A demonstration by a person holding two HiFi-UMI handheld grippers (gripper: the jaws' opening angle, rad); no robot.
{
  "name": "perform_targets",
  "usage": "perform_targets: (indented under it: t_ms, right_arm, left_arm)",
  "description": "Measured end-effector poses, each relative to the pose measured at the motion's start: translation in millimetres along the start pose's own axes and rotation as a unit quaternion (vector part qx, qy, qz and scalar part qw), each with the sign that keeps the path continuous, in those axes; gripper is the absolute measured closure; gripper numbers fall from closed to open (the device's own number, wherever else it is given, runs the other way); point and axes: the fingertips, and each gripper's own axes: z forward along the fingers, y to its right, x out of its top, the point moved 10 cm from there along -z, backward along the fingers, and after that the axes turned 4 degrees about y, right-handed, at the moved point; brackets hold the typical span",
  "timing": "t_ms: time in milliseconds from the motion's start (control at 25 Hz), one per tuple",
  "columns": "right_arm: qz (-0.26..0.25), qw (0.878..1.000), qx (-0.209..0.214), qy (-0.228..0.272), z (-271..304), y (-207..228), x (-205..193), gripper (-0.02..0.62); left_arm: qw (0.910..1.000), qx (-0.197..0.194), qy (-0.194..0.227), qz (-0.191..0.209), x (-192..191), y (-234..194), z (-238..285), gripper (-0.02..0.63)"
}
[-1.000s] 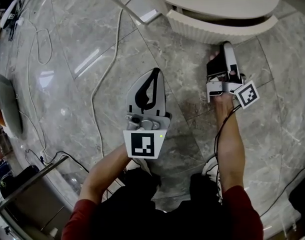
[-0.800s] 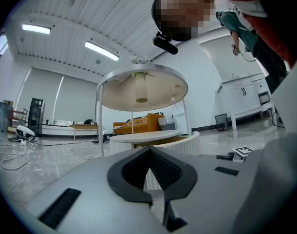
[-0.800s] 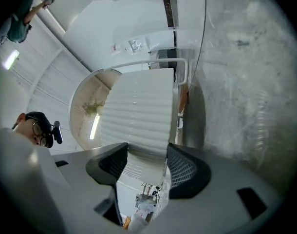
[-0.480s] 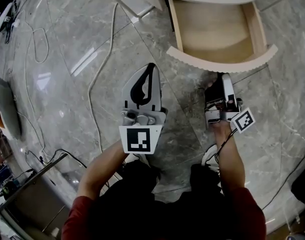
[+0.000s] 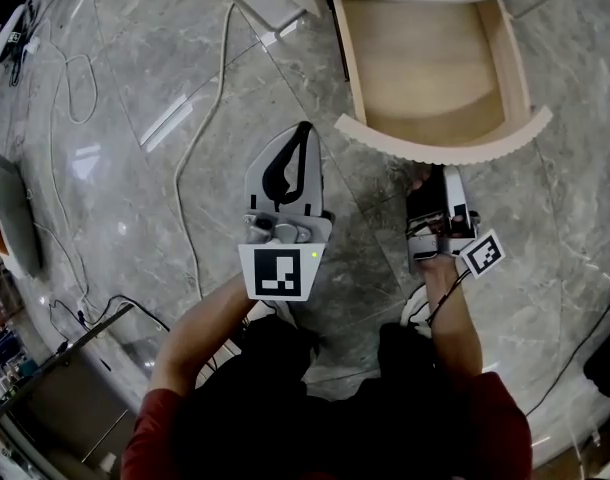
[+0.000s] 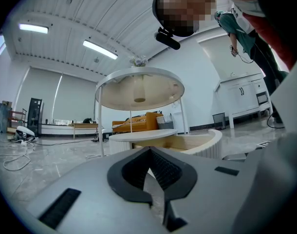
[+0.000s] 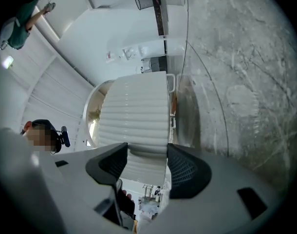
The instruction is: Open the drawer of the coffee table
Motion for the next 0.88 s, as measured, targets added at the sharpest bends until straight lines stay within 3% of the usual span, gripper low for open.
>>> perform_targets:
  t_ms: [120,240,360,440,480,520,560,640,680,720,760,880]
  right_arm:
    - [-0.010,1.000,-0.012,-0.007,-2.7,-5.9,0.6,0.328]
    - [-0.053,0.998,-0.037,-0.017,-8.6,-15.4,1.5,0.328]
    - [-0.135,0.988,-0.064,-0.037,-10.6,-30.7,-0.6,0.328]
    - [-0.225,0.968,-0.093,-0.058,-10.9,-40.3,-5.7,0.328]
    - [-0.285,0.949,-0.114,-0.067,-12.2,-43.9,-9.0,0.328]
    - [-0.358,0.921,-0.134,-0.077,-13.0,-48.3,-13.2,0.328]
    - [-0.437,0.883,-0.149,-0.085,-12.9,-53.9,-18.5,0.328]
    - [-0.577,0.795,-0.160,-0.097,-10.7,-66.0,-30.4,0.328]
    - [-0.620,0.762,-0.157,-0.101,-9.2,-71.0,-35.7,0.328]
    - [-0.643,0.743,-0.152,-0.105,-7.8,-74.7,-39.7,0.328]
    - [-0.655,0.733,-0.148,-0.108,-6.6,-77.2,-42.4,0.328]
    - [-0.665,0.726,-0.140,-0.107,-5.1,-80.7,-45.2,0.332]
  left_arm:
    - [1.0000,0.001,-0.003,-0.002,1.3,0.3,-1.3,0.592]
    - [0.9999,0.003,-0.010,-0.006,-1.0,1.6,-4.4,0.592]
    - [0.9998,0.001,-0.017,-0.007,-3.1,2.7,-8.3,0.592]
    - [0.9999,0.001,-0.016,-0.005,-3.9,2.3,-10.1,0.592]
    - [0.9998,0.001,-0.017,-0.004,-4.9,2.2,-10.8,0.592]
    - [0.9998,0.001,-0.019,-0.001,-6.1,2.2,-11.4,0.592]
    - [0.9998,0.001,-0.020,0.001,-7.1,2.3,-11.8,0.592]
    - [0.9998,0.005,-0.020,-0.002,-8.2,2.2,-12.7,0.592]
    - [0.9998,0.007,-0.021,-0.002,-8.4,2.0,-13.5,0.592]
    - [0.9997,0.006,-0.023,0.000,-8.9,1.7,-14.3,0.592]
    - [0.9997,0.006,-0.026,0.002,-9.6,1.5,-15.1,0.592]
    - [0.9996,0.008,-0.026,-0.002,-11.9,1.5,-15.8,0.592]
